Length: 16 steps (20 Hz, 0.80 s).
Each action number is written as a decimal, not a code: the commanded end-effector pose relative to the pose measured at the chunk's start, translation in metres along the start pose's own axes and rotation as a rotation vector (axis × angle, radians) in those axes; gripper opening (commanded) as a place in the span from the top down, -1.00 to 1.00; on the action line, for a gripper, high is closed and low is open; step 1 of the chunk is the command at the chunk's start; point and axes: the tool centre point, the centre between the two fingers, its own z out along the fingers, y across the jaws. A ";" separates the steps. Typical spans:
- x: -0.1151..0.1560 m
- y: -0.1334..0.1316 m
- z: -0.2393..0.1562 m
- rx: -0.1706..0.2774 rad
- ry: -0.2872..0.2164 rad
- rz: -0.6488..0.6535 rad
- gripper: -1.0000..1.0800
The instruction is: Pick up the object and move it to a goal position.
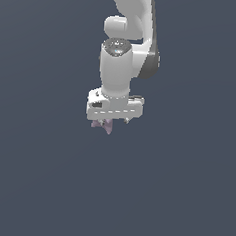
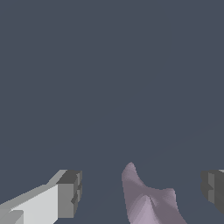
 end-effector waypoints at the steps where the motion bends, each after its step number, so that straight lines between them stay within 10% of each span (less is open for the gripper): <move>1: -0.004 0.003 0.002 0.000 -0.002 -0.041 -0.92; 16: -0.036 0.025 0.014 0.002 -0.020 -0.376 -0.92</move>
